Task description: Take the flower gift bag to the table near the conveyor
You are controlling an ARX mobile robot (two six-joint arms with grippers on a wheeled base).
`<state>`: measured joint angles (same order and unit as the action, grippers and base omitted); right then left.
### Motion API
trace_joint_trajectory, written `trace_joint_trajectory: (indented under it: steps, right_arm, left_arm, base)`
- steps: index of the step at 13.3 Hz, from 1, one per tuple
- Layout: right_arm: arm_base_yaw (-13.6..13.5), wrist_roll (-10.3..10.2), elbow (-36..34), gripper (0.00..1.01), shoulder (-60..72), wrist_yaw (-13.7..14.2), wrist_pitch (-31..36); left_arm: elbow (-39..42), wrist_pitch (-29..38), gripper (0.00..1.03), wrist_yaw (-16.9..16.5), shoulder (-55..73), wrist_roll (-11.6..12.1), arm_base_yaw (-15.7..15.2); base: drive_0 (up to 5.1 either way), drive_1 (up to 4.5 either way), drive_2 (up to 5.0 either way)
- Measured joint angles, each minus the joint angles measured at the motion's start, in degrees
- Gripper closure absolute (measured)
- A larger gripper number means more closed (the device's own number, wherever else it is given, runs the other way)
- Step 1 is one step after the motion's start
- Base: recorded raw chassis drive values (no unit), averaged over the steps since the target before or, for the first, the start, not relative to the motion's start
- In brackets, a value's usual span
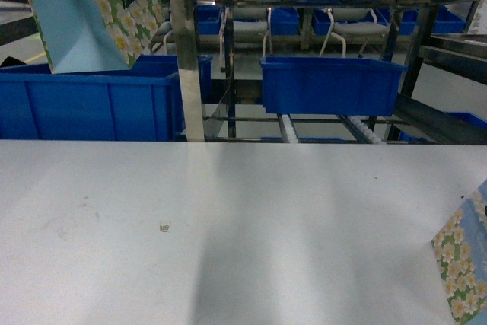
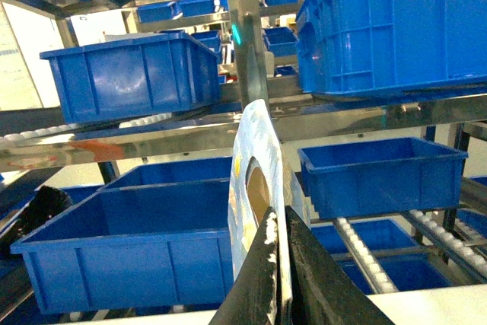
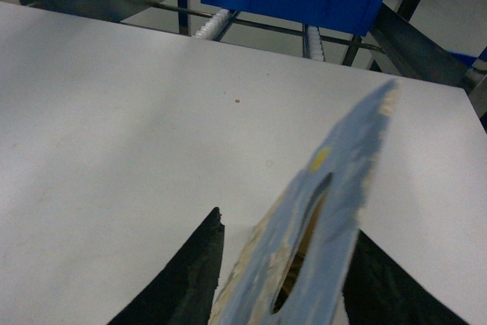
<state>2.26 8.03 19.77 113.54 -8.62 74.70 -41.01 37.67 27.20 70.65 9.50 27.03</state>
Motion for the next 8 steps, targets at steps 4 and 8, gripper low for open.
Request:
trace_joint_trajectory:
  steps: [4,8]
  right_arm:
    - [-1.1,-0.7,-5.0,0.15,-3.6,2.2,0.0]
    - [-1.1,-2.8,-5.9,0.03,-9.2,0.5,-1.4]
  left_arm:
    - [0.0,-0.1,1.01,0.0,0.0,0.0,0.0]
    - [0.0,0.0,1.01,0.0,0.0,0.0,0.0]
  base:
    - [0.0,0.0,0.0]
    - [0.0,0.0,0.0]
